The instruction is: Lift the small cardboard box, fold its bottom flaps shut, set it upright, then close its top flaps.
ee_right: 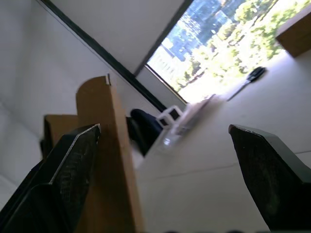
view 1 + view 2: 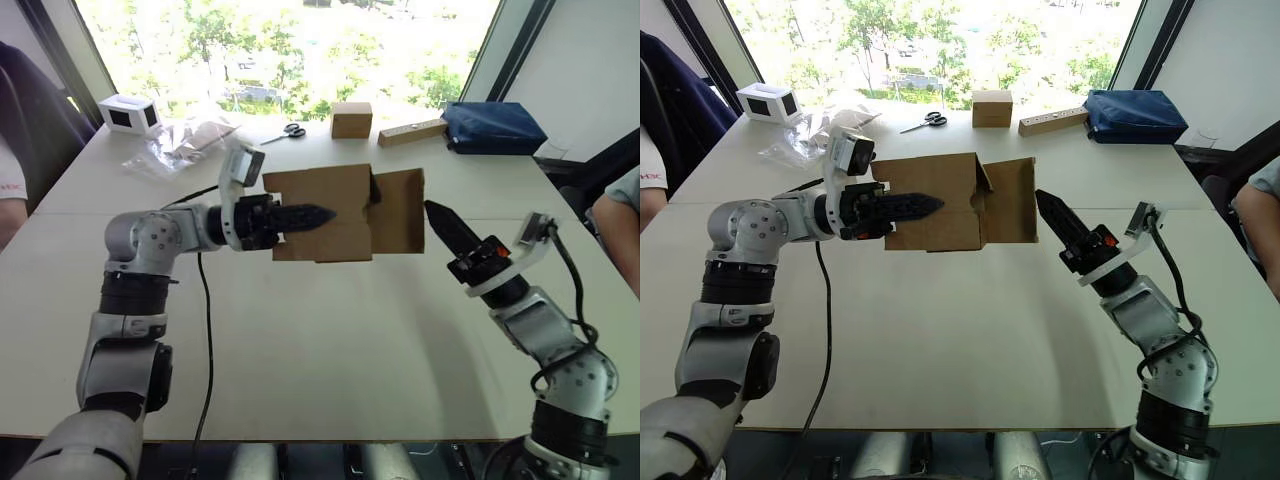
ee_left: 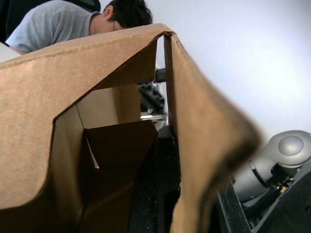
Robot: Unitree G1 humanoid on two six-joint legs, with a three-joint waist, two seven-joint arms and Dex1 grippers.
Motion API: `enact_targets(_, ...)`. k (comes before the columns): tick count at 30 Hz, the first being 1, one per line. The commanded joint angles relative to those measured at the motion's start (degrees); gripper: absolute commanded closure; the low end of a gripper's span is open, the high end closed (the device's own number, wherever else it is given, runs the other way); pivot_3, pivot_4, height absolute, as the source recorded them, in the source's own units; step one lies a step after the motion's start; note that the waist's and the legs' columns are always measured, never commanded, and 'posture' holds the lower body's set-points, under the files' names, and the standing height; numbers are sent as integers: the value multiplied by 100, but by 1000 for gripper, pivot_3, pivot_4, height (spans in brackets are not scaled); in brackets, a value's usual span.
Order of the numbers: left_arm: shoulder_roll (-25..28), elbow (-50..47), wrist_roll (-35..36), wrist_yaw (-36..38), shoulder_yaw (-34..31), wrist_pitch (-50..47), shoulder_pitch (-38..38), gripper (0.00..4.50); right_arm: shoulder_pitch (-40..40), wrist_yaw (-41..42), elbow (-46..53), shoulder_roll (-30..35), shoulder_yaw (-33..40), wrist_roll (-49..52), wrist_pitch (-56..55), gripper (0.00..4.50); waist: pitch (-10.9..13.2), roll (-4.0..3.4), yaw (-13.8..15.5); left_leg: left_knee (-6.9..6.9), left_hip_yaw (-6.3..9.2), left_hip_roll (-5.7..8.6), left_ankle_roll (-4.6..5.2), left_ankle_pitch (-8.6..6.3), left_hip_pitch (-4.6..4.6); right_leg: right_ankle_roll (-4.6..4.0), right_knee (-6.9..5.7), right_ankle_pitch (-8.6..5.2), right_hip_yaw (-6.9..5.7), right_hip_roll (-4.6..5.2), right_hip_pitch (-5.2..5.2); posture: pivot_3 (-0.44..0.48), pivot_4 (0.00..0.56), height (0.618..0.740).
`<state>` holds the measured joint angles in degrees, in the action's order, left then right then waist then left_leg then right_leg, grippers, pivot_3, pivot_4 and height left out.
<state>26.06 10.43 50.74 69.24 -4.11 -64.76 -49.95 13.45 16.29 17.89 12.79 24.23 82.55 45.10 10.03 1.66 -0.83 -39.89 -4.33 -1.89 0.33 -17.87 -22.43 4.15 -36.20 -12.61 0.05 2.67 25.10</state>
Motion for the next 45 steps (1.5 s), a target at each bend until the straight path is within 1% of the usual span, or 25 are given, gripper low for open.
enact_targets(1, -31, -150, 170, -54, -173, 68, -101, 4500, 2, -454, 678, -261, -408, 817, -78, 23, 4, -6, -5, 1, 0, 0, 0, 0, 0, 0, -1, 0, 0, 0, 2, 0, 150, 740)
enact_targets(6, -84, -30, 111, -131, -183, 159, -153, 4500, 112, -920, 1266, -207, -860, 1265, -216, 23, 5, -8, -4, 2, -3, 3, 0, 0, -2, -1, 0, 0, 1, 5, 5, 0, 150, 740)
enact_targets(13, -93, 40, 77, -130, -137, 190, -142, 4500, 242, -1213, 1616, 112, -1093, 1625, -515, 23, 4, -8, 1, 2, -3, 4, 0, 0, -4, -14, 3, -8, 1, 6, 5, 0, 150, 740)
enact_targets(17, -106, 31, 94, -148, -138, 184, -154, 4500, 173, -1193, 1655, 394, -1212, 1275, -574, 23, 5, -8, 1, 2, -3, 3, 0, 0, -4, -15, 4, -9, 1, 5, 5, 0, 150, 740)
enact_targets(22, -138, 47, 95, -175, -149, 211, -184, 4500, -2, -1055, 1427, 494, -1282, 957, -719, 23, 5, -8, 2, 2, -3, 3, 0, 0, -4, -15, 4, -9, 1, 3, 5, 0, 150, 740)
enact_targets(24, -149, 18, 121, -205, -173, 195, -182, 4500, -134, -883, 1322, 643, -1237, 639, -734, 23, 5, -8, 2, 2, -3, 3, 0, 0, -4, -15, 5, -9, 1, 3, 5, 0, 150, 740)
enact_targets(27, -166, 2, 112, -240, -177, 217, -172, 4500, -291, -602, 1232, 816, -1079, 498, -802, 23, 5, -8, 12, 2, -3, 4, 0, 0, -6, -15, 7, -9, 1, 4, 4, 0, 150, 740)
enact_targets(29, -165, -6, 112, -252, -179, 216, -167, 4500, -314, -539, 1192, 865, -1013, 475, -843, 541, 5, -8, 9, 2, -4, 5, 0, 0, -7, -15, 8, -9, 1, 4, 4, 0, 150, 740)
enact_targets(30, -166, -12, 113, -260, -184, 212, -164, 4500, -322, -502, 1180, 886, -987, 474, -852, 651, 5, -8, 6, 2, -4, 5, 0, 0, -7, -14, 8, -9, 1, 4, 4, 0, 150, 740)
enact_targets(32, -167, -13, 117, -277, -193, 204, -166, 4500, -330, -436, 1166, 932, -956, 489, -860, 1456, 5, -8, 2, 2, -3, 4, 0, 0, -6, -14, 8, -8, 1, 3, 5, 0, 150, 740)
enact_targets(35, -167, -25, 116, -290, -187, 199, -158, 4500, -318, -407, 1147, 986, -943, 511, -845, 2521, 5, -8, 3, 2, -1, 2, 0, 0, -6, -14, 6, -9, 0, 0, 5, 0, 150, 740)
enact_targets(45, -170, -30, 126, -317, -196, 188, -147, 4500, -364, -385, 1191, 1126, -848, 688, -866, 2521, 5, -8, 8, 2, -2, 3, 0, 0, -6, -15, 7, -9, 1, 3, 5, 0, 150, 740)
